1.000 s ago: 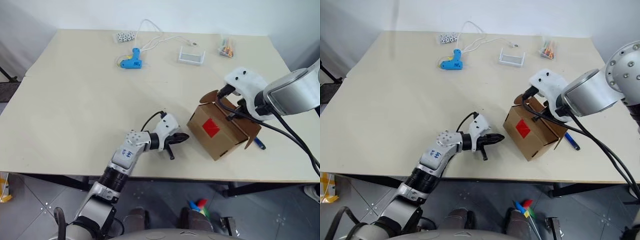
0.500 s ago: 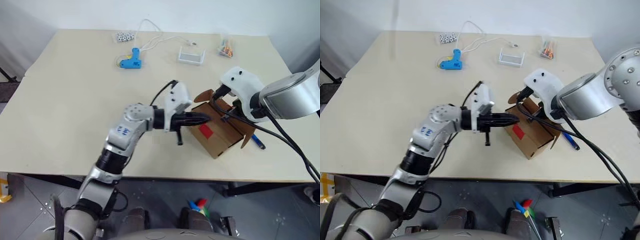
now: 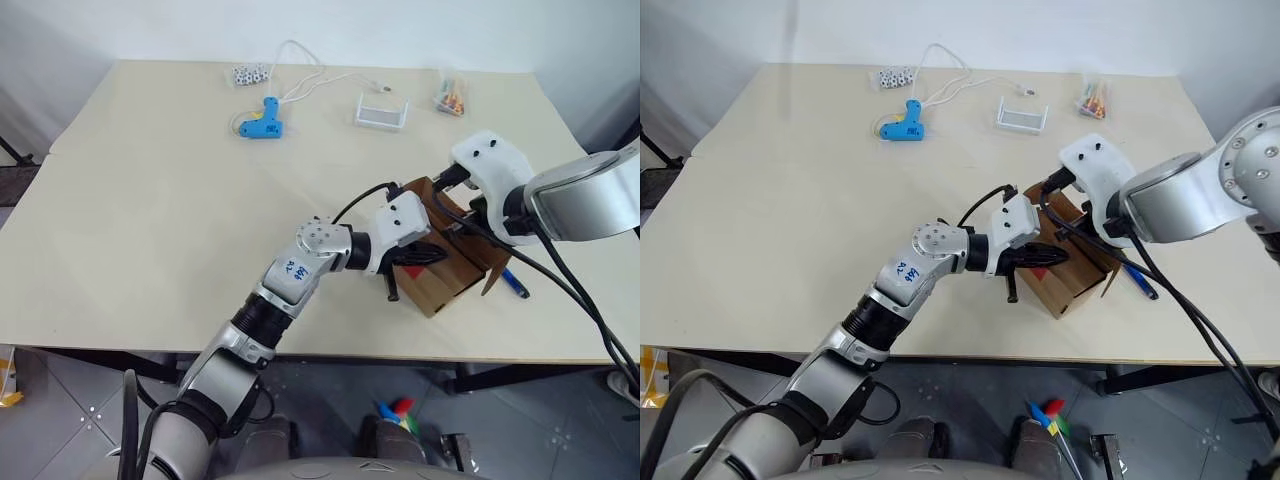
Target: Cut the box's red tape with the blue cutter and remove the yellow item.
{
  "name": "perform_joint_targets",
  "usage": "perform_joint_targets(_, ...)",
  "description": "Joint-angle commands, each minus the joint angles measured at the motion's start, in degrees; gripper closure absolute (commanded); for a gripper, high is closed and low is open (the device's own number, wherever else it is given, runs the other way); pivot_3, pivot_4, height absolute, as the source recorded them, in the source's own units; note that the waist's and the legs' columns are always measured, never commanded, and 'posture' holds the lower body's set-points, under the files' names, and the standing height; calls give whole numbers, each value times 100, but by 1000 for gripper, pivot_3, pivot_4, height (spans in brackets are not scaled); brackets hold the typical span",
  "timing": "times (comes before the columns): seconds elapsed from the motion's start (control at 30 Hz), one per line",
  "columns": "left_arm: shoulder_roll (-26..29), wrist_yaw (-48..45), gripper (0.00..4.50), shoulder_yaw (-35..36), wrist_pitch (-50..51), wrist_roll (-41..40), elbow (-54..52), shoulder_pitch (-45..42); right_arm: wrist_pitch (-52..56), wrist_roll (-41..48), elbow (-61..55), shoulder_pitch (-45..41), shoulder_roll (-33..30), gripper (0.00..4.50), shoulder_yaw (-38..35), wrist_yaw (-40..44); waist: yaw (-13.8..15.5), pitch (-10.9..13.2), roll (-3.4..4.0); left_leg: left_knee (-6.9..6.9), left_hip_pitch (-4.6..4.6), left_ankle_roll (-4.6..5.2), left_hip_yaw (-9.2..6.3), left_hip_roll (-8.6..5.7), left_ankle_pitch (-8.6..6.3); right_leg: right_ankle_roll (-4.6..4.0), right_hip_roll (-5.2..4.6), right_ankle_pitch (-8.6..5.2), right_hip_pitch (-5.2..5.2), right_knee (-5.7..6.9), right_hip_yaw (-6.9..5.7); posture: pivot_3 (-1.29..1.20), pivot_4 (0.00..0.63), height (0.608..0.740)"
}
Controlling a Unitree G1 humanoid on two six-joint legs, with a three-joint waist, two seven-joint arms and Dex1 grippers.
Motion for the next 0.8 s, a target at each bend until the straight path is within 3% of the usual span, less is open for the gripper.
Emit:
perform_joint_targets(0.03, 236, -79, 4500, -156, 325, 193, 134, 198, 467, -974, 371, 148, -145, 4480, -400, 716, 14, 0, 0, 0, 0, 0, 0, 0, 0, 0, 0, 0, 0, 0, 0, 0, 150, 740)
perform_joint_targets(0.17, 452, -159, 4500, -122, 559, 175, 38, 258, 712, -2322, 595, 431, -95, 4480, -783, 2059, 19, -3, 5, 2, 0, 0, 2, -1, 0, 0, 0, 0, 1, 0, 2, 0, 150, 740)
perform_joint_targets(0.37, 679, -120, 4500, -48, 770, 169, -248, 459, 290, -4208, 524, 924, -24, 4480, -754, 4440, -7, -11, 6, 2, 7, 0, 1, -2, 0, 0, 0, 0, 6, 3, 2, 0, 150, 740)
perform_joint_targets(0.6, 1231, -209, 4500, 238, 1246, -75, -1074, 901, 717, -5038, 150, 1079, 445, 4480, -1238, 5433, -136, -13, 8, -2, 23, -7, -1, 2, 4, 0, 0, 0, 4, 32, 3, 0, 150, 740)
perform_joint_targets(0.8, 1662, -266, 4500, 583, 1592, -433, -1642, 1118, 880, -4934, -222, 1063, 592, 4480, -1445, 5565, -137, -13, 9, -4, 63, -13, 2, 8, 5, -3, 1, -1, 14, 56, 27, 0, 150, 740)
